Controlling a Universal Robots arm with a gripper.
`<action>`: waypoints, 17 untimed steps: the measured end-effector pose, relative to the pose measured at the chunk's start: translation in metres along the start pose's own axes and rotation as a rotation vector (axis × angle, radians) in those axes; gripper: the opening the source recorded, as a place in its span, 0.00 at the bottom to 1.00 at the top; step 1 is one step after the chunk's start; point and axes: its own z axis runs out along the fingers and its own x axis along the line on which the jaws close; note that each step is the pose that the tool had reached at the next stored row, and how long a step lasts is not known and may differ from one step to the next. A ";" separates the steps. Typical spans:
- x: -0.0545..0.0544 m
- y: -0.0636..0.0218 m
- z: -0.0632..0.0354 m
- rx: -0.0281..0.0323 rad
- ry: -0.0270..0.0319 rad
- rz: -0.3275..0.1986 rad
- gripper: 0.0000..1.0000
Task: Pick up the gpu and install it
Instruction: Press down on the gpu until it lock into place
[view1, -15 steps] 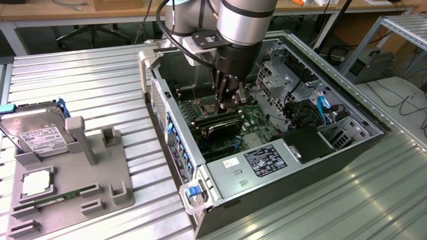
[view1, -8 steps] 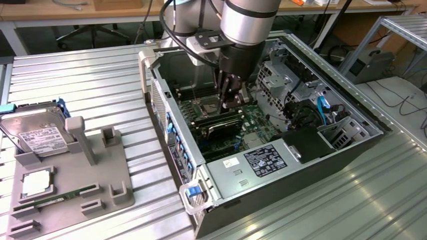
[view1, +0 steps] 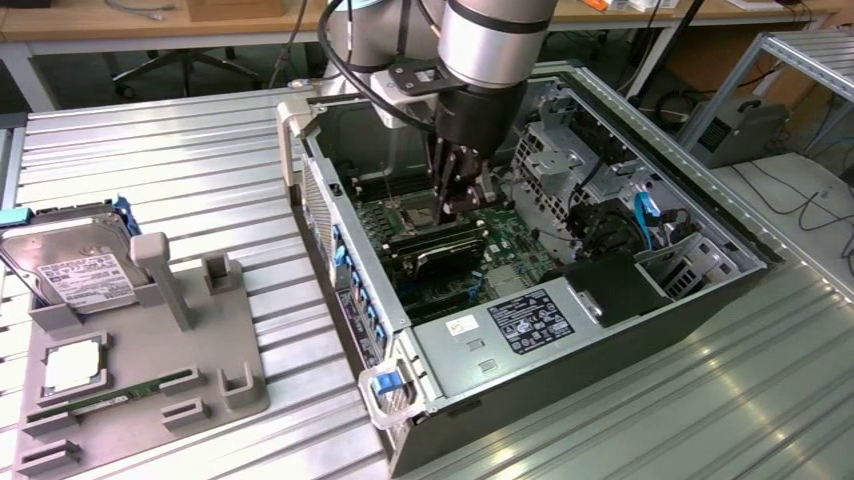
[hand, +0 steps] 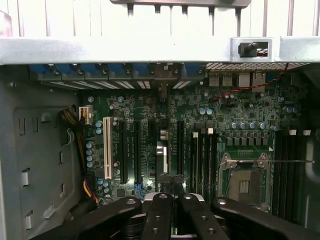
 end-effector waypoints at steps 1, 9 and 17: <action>-0.001 0.0000 0.0018 0.0001 -0.0002 0.000 0.11; -0.002 0.0002 0.0183 0.0000 0.0000 0.000 0.11; -0.003 0.0004 0.0401 -0.0001 0.0000 0.000 0.11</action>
